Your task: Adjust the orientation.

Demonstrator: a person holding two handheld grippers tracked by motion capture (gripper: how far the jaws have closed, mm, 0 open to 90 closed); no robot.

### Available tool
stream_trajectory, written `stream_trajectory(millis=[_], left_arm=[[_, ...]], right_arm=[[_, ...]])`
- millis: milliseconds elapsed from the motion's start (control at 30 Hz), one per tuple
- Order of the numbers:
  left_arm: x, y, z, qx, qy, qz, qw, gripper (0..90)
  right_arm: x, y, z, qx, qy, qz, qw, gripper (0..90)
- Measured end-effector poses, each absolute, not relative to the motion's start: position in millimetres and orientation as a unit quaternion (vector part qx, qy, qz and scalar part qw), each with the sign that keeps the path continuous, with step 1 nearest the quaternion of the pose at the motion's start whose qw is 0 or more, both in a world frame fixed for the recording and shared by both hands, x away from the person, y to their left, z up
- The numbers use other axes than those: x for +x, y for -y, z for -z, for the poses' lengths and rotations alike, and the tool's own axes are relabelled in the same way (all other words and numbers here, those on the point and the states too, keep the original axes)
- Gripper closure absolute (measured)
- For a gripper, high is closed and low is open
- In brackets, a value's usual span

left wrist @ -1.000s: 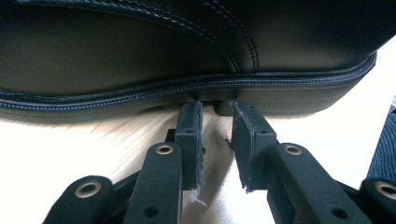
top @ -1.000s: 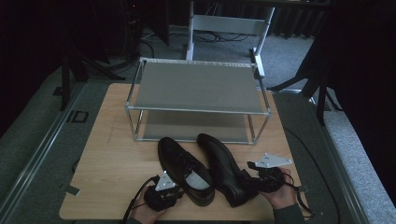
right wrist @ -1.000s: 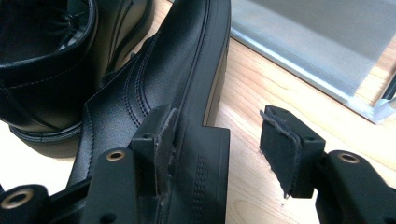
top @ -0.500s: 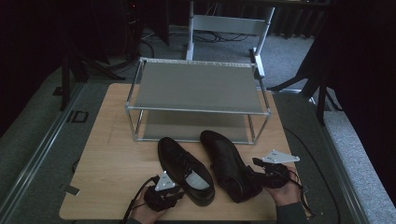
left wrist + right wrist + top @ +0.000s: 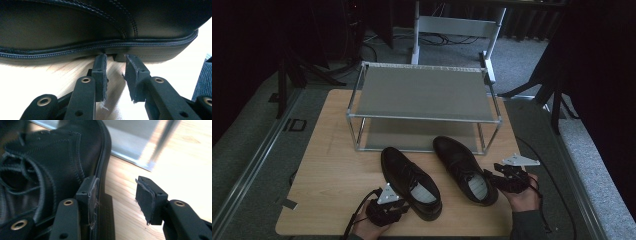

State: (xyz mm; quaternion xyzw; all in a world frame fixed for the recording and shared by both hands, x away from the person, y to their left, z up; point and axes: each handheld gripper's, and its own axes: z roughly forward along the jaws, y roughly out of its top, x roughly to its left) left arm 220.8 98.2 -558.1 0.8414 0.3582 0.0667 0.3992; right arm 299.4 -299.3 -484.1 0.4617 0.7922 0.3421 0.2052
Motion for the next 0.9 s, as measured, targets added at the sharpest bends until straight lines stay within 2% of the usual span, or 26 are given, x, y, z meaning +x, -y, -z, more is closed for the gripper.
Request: stream_trajectory(millis=[133, 167, 267, 467, 700, 900], left_arm=[[221, -98, 558, 0.841, -0.359, -0.066, 0.401, 70.7], [221, -99, 559, 0.840, -0.359, -0.066, 0.402, 70.8], [221, -100, 559, 0.839, -0.360, -0.062, 0.404, 70.7], [222, -103, 558, 0.836, -0.370, -0.067, 0.400, 68.8], [224, -110, 556, 0.830, -0.386, -0.080, 0.396, 68.2], [226, -118, 551, 0.824, -0.393, -0.094, 0.397, 66.9]], right_arm=[[305, 307, 488, 0.486, -0.784, -0.310, 0.232, 54.5], [306, 312, 488, 0.494, -0.779, -0.301, 0.242, 51.5], [302, 318, 482, 0.496, -0.771, -0.319, 0.238, 48.7], [290, 315, 470, 0.482, -0.767, -0.349, 0.242, 49.1], [283, 285, 458, 0.431, -0.789, -0.379, 0.219, 55.4], [282, 255, 460, 0.403, -0.807, -0.377, 0.212, 57.4]])
